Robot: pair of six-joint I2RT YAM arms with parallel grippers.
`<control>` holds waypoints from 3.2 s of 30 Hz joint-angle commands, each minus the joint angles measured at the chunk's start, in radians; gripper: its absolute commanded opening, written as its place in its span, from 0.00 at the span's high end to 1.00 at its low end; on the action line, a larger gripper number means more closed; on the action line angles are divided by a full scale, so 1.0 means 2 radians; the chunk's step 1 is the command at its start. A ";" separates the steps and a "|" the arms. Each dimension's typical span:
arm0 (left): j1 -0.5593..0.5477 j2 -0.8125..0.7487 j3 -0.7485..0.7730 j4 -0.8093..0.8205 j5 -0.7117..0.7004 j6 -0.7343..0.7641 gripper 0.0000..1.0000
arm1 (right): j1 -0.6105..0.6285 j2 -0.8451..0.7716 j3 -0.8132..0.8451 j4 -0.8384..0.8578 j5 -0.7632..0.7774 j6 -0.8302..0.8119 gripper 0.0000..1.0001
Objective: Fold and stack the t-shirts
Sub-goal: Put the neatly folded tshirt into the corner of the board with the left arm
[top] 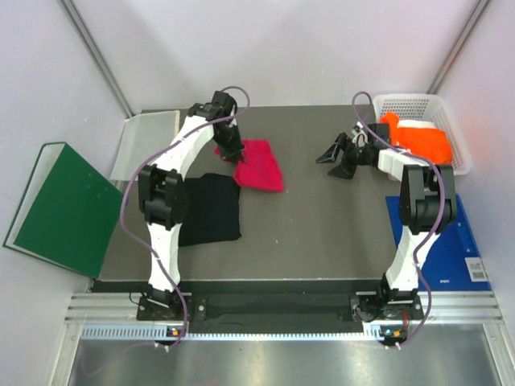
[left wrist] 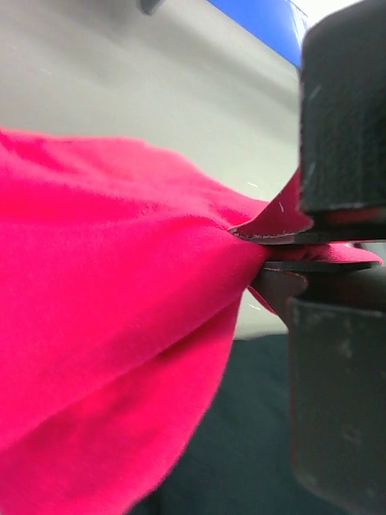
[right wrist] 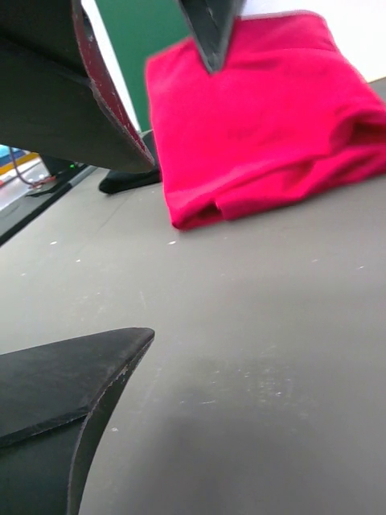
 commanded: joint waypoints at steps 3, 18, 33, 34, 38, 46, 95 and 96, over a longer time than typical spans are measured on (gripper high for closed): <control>0.009 -0.102 -0.058 -0.074 0.023 0.047 1.00 | -0.007 -0.031 -0.013 0.017 -0.009 -0.016 0.22; 0.099 -0.193 -0.178 -0.139 0.033 0.109 1.00 | -0.007 -0.024 -0.016 0.010 -0.014 -0.023 0.22; 0.157 -0.248 -0.372 -0.103 -0.031 0.082 1.00 | -0.002 -0.013 -0.013 0.004 -0.013 -0.024 0.22; 0.160 -0.248 -0.372 -0.101 -0.036 0.081 1.00 | -0.002 -0.013 -0.013 0.003 -0.013 -0.024 0.22; 0.178 -0.248 -0.357 -0.104 -0.066 0.080 1.00 | -0.001 -0.013 -0.013 0.001 -0.013 -0.026 0.22; 0.184 -0.248 -0.295 -0.103 -0.105 0.082 1.00 | 0.002 -0.010 -0.023 0.002 -0.012 -0.028 0.22; -0.067 -0.010 -0.156 -0.047 -0.106 0.020 1.00 | 0.001 -0.013 -0.011 -0.022 -0.008 -0.047 0.20; -0.067 -0.013 -0.166 -0.046 -0.106 0.019 1.00 | 0.000 -0.012 -0.012 -0.023 -0.007 -0.047 0.19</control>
